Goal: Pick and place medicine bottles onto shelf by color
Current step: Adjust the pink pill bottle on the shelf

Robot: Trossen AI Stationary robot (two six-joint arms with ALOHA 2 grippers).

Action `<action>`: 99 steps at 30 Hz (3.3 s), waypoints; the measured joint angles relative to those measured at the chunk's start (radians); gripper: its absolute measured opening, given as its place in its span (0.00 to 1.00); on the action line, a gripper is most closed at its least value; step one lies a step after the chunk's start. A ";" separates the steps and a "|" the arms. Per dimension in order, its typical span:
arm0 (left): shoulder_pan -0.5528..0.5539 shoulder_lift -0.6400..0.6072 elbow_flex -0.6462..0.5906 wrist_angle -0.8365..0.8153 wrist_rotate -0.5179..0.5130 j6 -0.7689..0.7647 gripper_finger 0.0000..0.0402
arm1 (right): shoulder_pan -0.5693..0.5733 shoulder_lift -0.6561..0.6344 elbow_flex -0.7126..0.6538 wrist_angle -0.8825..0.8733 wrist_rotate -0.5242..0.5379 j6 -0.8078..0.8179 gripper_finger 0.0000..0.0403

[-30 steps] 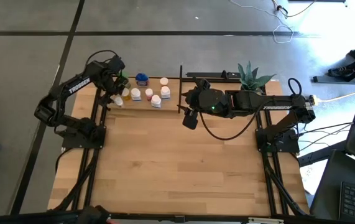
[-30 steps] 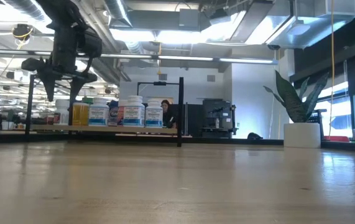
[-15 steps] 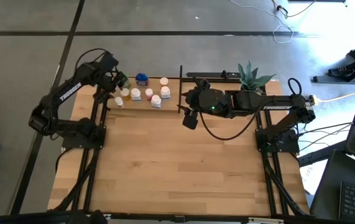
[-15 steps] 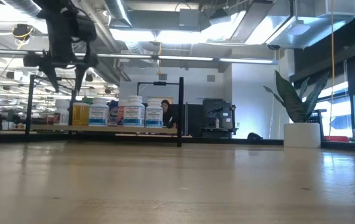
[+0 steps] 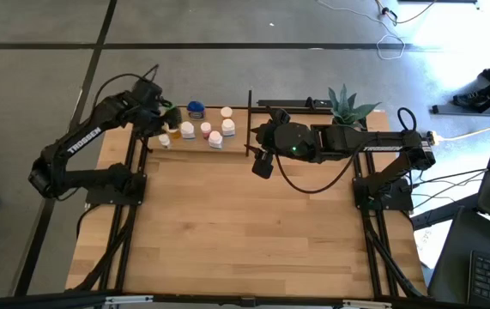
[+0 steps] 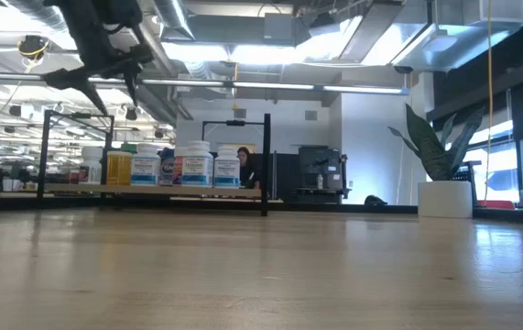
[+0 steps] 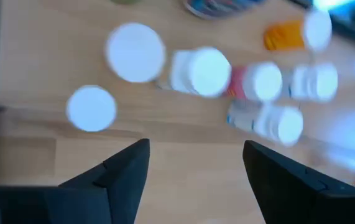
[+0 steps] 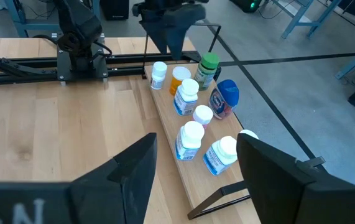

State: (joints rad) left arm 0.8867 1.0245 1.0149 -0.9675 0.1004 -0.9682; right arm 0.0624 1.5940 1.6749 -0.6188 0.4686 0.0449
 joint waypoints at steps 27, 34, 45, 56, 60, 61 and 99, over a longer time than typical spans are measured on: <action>-0.223 0.272 0.209 0.121 -0.046 0.790 0.63 | 0.000 0.000 0.000 0.000 0.000 0.000 0.55; -0.257 0.395 0.329 -0.001 -0.108 0.977 0.63 | 0.000 0.000 0.000 0.000 0.000 0.000 0.55; -0.257 0.530 0.339 -0.034 -0.218 1.096 0.63 | 0.000 0.000 0.000 0.000 0.000 0.000 0.55; -0.253 0.575 0.339 0.014 -0.213 1.237 0.63 | 0.000 0.000 0.000 0.000 0.000 0.000 0.55; -0.253 0.599 0.339 0.029 -0.211 1.267 0.63 | 0.000 0.000 0.000 0.000 0.000 0.000 0.55; -0.253 0.606 0.339 0.030 -0.211 1.267 0.63 | 0.000 0.000 0.000 0.000 0.000 0.000 0.55; -0.255 0.639 0.280 0.117 -0.226 1.284 0.50 | 0.000 0.000 0.000 0.000 0.000 0.000 0.55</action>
State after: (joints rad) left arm 0.6316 1.6634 1.2949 -0.8504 -0.1257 0.3161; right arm 0.0621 1.5940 1.6749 -0.6186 0.4686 0.0448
